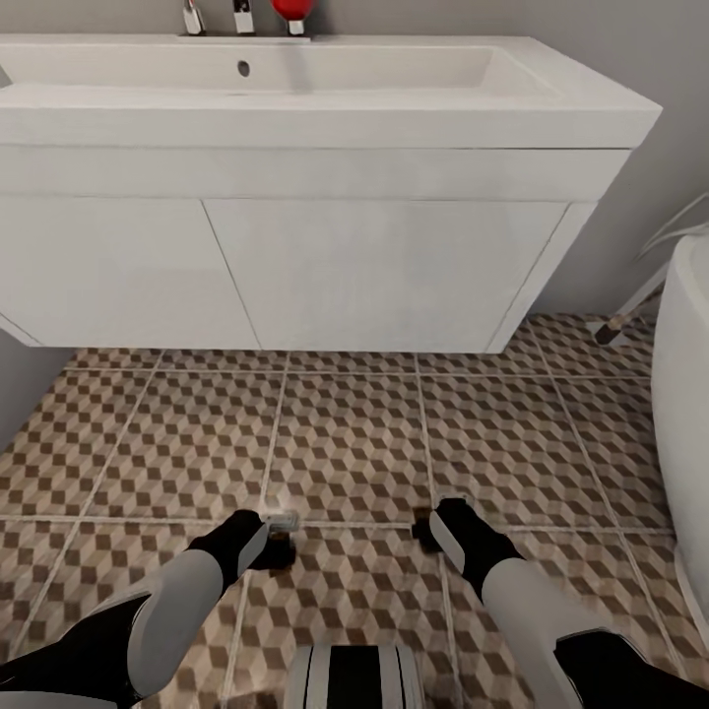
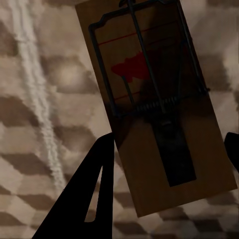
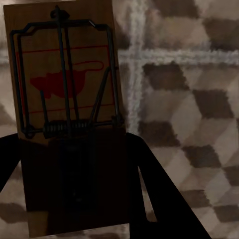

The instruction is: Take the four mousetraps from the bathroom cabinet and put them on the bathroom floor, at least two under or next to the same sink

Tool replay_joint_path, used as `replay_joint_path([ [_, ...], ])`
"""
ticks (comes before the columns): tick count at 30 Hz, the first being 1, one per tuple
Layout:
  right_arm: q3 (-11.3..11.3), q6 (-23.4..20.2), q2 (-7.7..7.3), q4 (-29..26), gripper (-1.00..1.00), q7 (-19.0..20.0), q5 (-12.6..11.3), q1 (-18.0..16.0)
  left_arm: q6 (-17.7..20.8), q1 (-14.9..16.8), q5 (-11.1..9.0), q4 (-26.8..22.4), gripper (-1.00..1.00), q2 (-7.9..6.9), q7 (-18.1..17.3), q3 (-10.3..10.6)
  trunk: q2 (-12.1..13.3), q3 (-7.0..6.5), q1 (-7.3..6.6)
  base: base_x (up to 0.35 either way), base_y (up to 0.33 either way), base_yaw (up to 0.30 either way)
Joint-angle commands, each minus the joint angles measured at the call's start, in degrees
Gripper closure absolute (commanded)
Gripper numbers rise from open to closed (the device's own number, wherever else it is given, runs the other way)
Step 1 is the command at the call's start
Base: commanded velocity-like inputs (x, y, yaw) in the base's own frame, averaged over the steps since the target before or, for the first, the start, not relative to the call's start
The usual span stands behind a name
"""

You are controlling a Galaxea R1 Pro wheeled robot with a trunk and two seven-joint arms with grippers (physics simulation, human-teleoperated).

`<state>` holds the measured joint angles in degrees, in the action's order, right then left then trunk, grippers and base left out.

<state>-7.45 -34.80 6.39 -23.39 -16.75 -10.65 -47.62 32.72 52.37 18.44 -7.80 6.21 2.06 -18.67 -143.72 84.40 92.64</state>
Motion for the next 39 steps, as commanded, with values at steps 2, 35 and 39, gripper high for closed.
replay_joint_path([
  [2, -0.5, 1.6, -0.04, -0.1, 1.00, -0.6, -0.8, 0.0, 0.2, 0.0, 0.3, -0.8, 1.00, 0.11, 0.1, -0.5, 0.0, 0.67, 0.04, 0.000, 0.000, 0.000],
  [35, -1.3, 11.4, -0.07, -6.7, 1.00, -0.6, 0.3, -1.5, -3.7, 0.8, 0.8, -16.6, 1.00, 2.38, -3.0, -0.2, -0.1, 2.14, 0.14, 0.000, 0.000, -0.005],
  [39, -1.2, 10.2, -0.07, -6.7, 1.00, -0.6, 0.2, -3.0, -3.5, 1.8, 0.8, -16.3, 1.00, 2.27, -3.0, -0.2, -0.1, 2.14, 0.14, 0.000, 0.000, 0.000],
])
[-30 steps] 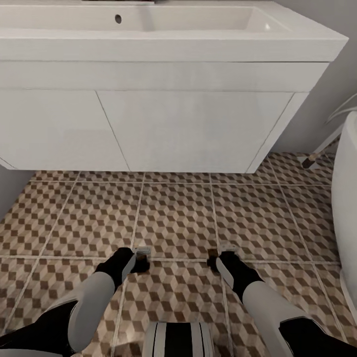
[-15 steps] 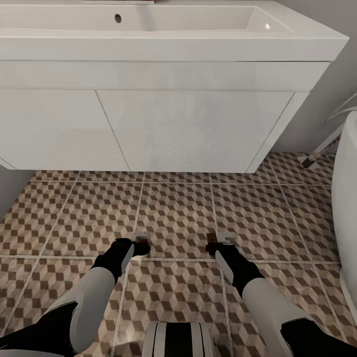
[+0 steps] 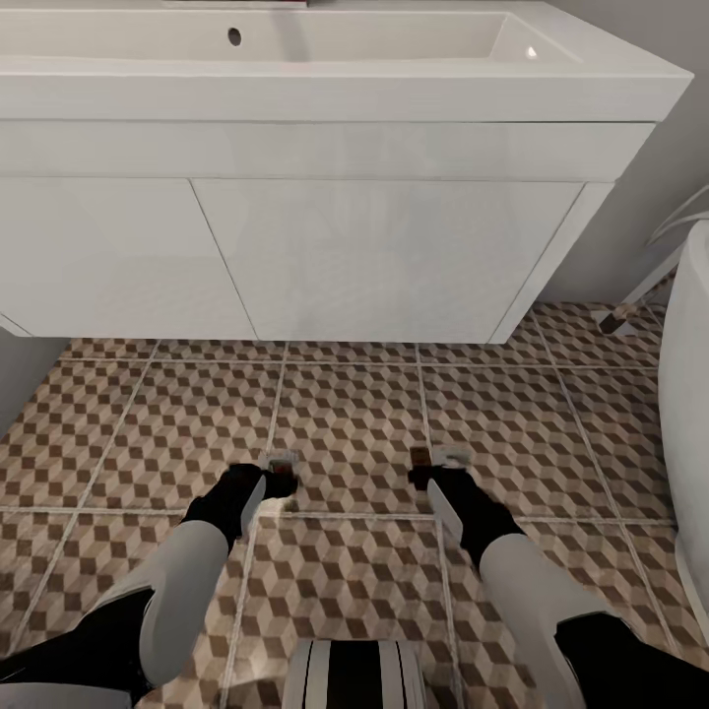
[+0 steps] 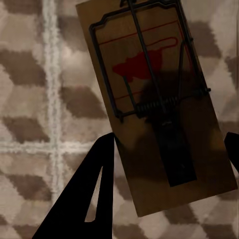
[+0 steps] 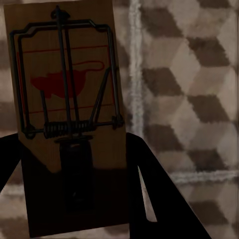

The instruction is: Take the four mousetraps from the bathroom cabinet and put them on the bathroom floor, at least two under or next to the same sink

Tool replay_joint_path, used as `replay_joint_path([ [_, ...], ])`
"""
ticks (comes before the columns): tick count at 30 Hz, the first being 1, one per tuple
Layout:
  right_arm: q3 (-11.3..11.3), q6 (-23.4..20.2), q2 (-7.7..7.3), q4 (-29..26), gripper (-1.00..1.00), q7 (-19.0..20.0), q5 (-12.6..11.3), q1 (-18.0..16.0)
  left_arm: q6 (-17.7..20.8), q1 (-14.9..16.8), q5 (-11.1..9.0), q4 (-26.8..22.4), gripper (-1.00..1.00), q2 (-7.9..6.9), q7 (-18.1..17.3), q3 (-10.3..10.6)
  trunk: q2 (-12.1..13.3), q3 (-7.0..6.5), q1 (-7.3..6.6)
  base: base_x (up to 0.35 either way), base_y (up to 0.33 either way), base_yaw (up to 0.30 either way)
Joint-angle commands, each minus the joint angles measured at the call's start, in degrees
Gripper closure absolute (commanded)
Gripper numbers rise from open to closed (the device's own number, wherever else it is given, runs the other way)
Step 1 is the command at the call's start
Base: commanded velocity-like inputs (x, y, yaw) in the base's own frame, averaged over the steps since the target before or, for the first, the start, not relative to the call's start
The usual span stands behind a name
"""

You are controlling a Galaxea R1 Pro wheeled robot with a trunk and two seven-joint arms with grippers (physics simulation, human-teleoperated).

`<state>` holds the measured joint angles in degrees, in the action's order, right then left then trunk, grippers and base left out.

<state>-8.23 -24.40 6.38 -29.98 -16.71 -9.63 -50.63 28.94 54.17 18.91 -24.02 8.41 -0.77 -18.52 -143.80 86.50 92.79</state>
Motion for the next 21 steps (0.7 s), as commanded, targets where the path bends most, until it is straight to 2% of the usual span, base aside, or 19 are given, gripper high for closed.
replay_joint_path([
  [1, -0.4, -1.0, -0.05, -0.1, 1.00, -0.6, -0.8, -0.5, 0.5, 0.5, 0.4, -0.1, 1.00, 0.05, -0.1, -0.4, 0.0, 0.04, -0.01, 0.000, 0.000, 0.000],
  [6, -0.3, -4.2, -0.01, -0.6, 1.00, -0.6, -0.8, -2.1, 3.9, 3.9, 0.3, 0.2, 1.00, -0.03, -0.2, -0.4, 0.0, 0.04, -0.01, 0.000, 0.000, 0.000],
  [10, -0.3, -6.9, 0.02, -2.0, 1.00, -0.7, -0.8, -3.0, 9.1, 8.6, 0.3, 1.7, 1.00, -0.06, -0.3, -0.4, 0.0, 0.04, -0.01, 0.000, 0.000, 0.000],
  [12, -0.3, -8.2, 0.03, -2.7, 1.00, -0.7, -0.8, -3.5, 10.2, 10.4, 0.3, 2.9, 1.00, -0.06, -0.3, -0.4, 0.0, 0.04, -0.01, 0.000, 0.000, 0.000],
  [15, -0.3, -10.4, 0.03, -3.5, 1.00, -0.7, -0.9, -4.7, 11.0, 12.7, 0.3, 4.8, 1.00, -0.06, -0.1, -0.4, 0.0, 0.04, -0.01, 0.000, 0.000, 0.000],
  [21, -0.3, -12.7, 0.03, -3.8, 1.00, -0.7, -0.9, -7.9, 11.4, 15.0, 0.3, 6.1, 1.00, -0.13, 0.0, -0.4, 0.0, 0.04, -0.01, 0.000, 0.000, 0.000],
])
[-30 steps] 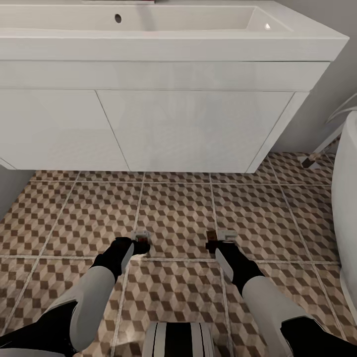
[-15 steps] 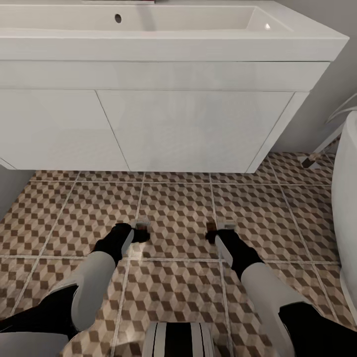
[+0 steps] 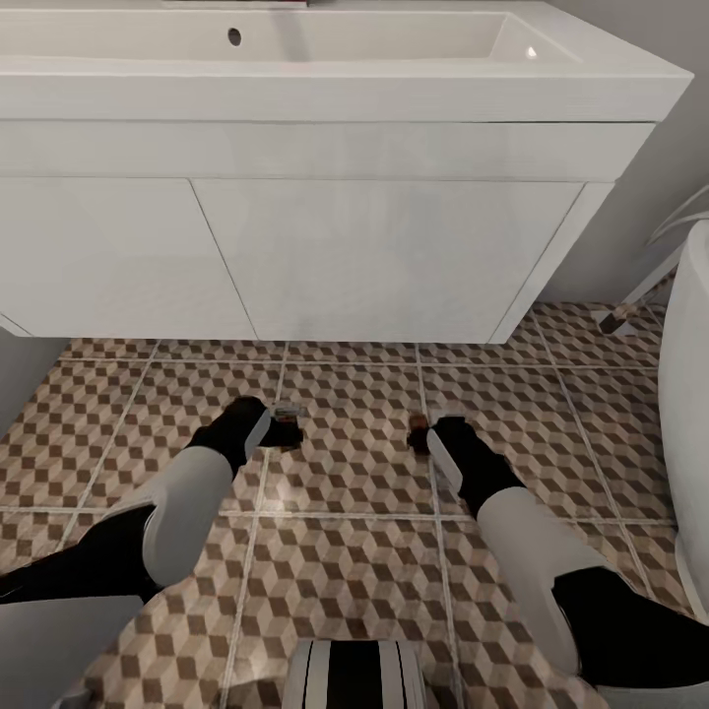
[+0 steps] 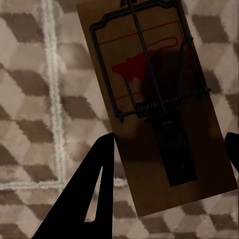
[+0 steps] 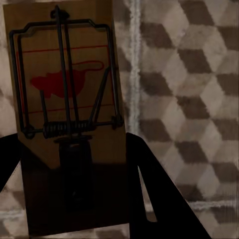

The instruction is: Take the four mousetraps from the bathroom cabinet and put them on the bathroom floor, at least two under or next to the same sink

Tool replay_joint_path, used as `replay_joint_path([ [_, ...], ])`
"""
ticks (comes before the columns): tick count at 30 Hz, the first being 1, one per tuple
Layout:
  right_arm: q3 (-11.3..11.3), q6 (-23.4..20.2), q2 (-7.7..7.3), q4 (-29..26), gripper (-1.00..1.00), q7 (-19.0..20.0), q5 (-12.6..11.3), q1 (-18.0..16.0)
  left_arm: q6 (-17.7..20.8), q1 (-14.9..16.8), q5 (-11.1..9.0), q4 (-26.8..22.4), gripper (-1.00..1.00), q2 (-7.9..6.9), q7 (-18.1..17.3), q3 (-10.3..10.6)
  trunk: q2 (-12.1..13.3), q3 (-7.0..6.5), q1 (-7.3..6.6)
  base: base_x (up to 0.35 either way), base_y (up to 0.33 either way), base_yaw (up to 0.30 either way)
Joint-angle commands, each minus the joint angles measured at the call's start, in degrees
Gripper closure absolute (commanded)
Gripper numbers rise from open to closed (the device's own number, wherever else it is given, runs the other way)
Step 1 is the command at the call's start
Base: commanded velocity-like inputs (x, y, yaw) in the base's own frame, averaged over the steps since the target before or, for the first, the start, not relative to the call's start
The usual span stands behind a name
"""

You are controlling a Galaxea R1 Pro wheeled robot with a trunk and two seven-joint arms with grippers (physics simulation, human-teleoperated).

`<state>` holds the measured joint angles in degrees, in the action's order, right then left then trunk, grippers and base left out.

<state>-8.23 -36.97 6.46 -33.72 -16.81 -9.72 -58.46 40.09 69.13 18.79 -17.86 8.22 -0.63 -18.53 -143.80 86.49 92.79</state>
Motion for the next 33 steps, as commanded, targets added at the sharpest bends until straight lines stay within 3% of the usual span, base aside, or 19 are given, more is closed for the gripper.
replay_joint_path([
  [1, -0.3, -0.4, -0.04, -0.1, 1.00, -0.6, -0.8, -0.4, 0.3, 0.2, 0.5, -0.1, 1.00, 0.06, -0.1, -0.4, 0.0, 0.04, -0.01, 0.000, 0.000, 0.000],
  [11, -0.2, -4.3, -0.05, 0.0, 1.00, -0.7, -0.8, -4.7, 0.2, 1.1, 0.4, 2.5, 1.00, -0.73, -0.1, -0.5, 0.0, 0.04, -0.01, 0.000, 0.000, 0.000],
  [18, -0.3, -4.6, -0.04, 0.0, 1.00, -0.7, -0.8, -5.2, 0.2, 1.1, 0.1, 3.3, 1.00, -0.85, -0.8, -0.4, 0.0, 0.04, -0.01, 0.000, 0.000, 0.000],
  [24, -0.5, -4.6, -0.20, 0.2, 1.00, -0.7, -0.8, -5.3, 0.3, 1.1, 0.4, 3.0, 1.00, -0.88, -4.1, -0.2, 0.0, 0.04, -0.01, 0.000, 0.000, 0.000],
  [33, -0.7, -4.6, -0.13, 0.3, 1.00, -0.7, -0.8, -5.3, 0.5, 1.1, 0.7, -4.1, 1.00, -0.82, -4.2, -0.2, 0.0, 0.04, -0.01, 0.000, 0.000, 0.000],
])
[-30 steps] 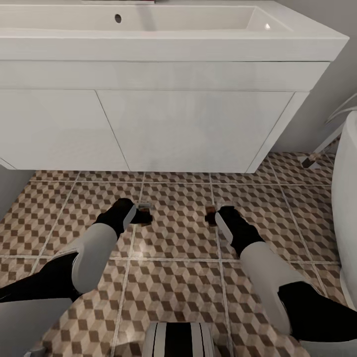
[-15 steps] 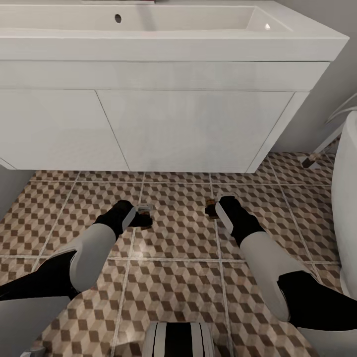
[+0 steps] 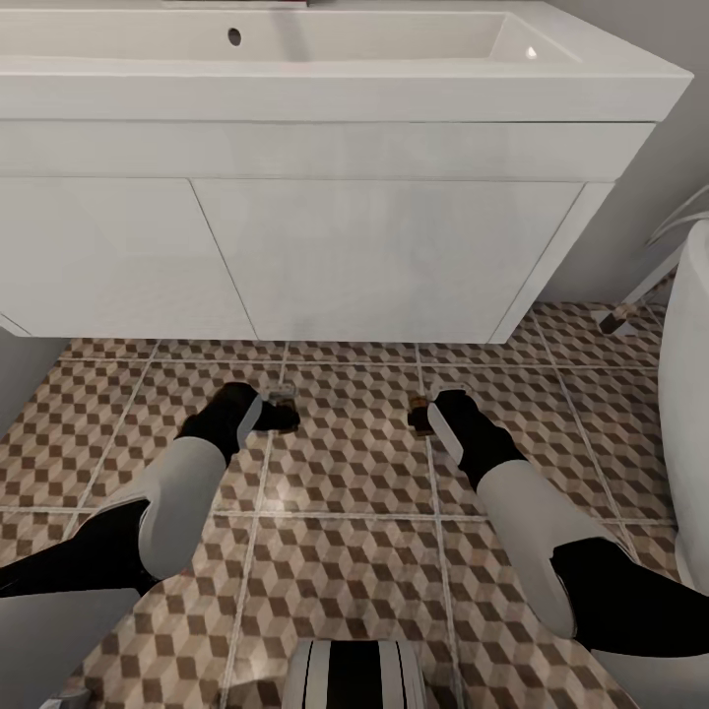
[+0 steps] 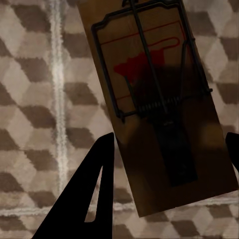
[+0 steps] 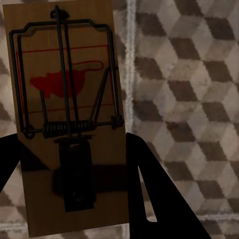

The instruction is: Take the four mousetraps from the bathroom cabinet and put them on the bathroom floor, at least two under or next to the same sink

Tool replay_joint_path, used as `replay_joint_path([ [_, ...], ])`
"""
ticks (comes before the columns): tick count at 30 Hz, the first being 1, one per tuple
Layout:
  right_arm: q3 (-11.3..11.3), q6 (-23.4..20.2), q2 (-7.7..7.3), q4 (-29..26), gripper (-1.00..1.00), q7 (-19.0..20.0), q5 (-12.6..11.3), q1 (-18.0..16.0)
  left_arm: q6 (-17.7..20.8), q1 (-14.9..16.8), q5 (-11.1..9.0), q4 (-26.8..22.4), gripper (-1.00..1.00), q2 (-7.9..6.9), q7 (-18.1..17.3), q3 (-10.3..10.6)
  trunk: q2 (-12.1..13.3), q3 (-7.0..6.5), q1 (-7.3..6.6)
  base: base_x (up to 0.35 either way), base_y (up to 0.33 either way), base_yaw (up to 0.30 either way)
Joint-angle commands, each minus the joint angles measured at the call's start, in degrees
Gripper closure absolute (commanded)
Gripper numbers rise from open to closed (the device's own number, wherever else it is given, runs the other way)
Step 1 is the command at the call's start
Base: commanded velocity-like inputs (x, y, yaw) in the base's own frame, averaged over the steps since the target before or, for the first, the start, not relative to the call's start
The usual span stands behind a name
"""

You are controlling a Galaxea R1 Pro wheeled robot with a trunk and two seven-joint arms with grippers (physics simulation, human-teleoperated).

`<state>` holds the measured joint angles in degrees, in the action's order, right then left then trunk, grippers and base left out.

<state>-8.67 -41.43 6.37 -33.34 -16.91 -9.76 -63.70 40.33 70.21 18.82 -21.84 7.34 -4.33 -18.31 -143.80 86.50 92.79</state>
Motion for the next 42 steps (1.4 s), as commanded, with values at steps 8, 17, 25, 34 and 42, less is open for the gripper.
replay_joint_path([
  [8, -0.2, -0.1, 0.09, -0.1, 1.00, -0.7, -0.8, 0.0, 0.3, 0.0, 0.7, -1.9, 1.00, 0.05, -0.5, -0.5, 0.0, 0.04, -0.01, 0.000, 0.000, 0.000],
  [17, 0.1, -0.6, 0.14, -0.2, 1.00, -0.7, -0.7, 0.0, 2.9, 0.0, 0.6, -2.1, 1.00, 0.56, -0.4, -0.7, 0.0, 0.04, -0.01, 0.000, 0.000, 0.000],
  [25, 0.1, -5.3, 0.14, -3.3, 1.00, -0.8, -0.8, -0.3, 7.8, 1.2, 0.4, -2.3, 1.00, 0.72, 1.0, -0.6, 0.0, 0.04, -0.01, 0.000, 0.000, 0.000],
  [34, 0.1, -7.3, 0.14, -6.0, 1.00, -1.0, -0.9, -1.7, 13.5, 4.1, 0.1, -2.4, 1.00, 1.00, 1.8, -0.7, 0.0, 0.04, -0.01, 0.000, 0.000, 0.000],
  [42, 0.1, -9.7, 0.00, -5.9, 1.00, -0.9, -0.8, -2.2, 13.8, 4.1, 0.0, -2.1, 1.00, 1.10, 1.1, -0.6, 0.0, 0.04, -0.01, 0.000, 0.000, 0.000],
])
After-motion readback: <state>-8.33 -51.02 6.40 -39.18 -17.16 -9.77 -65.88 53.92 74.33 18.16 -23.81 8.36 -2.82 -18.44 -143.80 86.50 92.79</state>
